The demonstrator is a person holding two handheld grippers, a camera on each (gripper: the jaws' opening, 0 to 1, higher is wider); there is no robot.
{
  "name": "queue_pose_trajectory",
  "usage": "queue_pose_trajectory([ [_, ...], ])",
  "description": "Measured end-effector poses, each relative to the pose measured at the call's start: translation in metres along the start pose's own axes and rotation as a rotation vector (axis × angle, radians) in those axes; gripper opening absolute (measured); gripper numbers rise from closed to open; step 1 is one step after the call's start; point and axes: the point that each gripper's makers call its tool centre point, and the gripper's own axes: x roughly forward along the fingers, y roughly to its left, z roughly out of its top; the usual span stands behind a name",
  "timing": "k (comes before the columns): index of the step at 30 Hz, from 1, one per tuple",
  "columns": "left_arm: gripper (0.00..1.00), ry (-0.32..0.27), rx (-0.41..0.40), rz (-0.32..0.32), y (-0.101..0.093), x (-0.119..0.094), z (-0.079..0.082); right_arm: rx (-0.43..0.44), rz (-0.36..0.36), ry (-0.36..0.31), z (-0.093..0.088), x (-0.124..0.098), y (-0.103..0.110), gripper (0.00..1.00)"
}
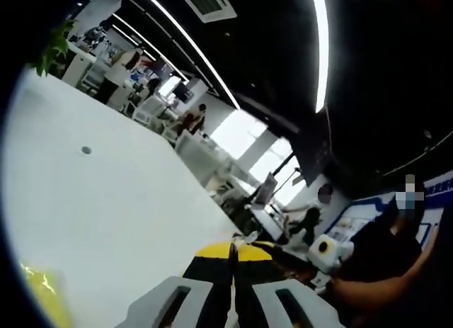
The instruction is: Compare the silicone blocks by pressing each to a similar depth, holding the contact briefly, and releasing to observe deformation and rebound differences across the visible hardness samples.
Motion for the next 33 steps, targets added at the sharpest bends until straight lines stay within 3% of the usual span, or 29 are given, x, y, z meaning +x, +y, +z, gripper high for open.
queue_pose_trajectory([
  [4, 0.00, -0.008, -0.053, 0.009, 0.008, 0.000, -0.006, 0.020, -0.005, 0.001, -0.003, 0.000, -0.002, 0.97],
  [26, 0.00, 0.018, -0.171, 0.044, 0.043, 0.005, -0.038, 0.046, 0.003, 0.064, -0.026, 0.004, 0.002, 0.96],
  [33, 0.00, 0.028, -0.205, 0.082, 0.064, 0.004, -0.040, 0.064, -0.010, 0.067, -0.028, 0.004, -0.001, 0.96],
])
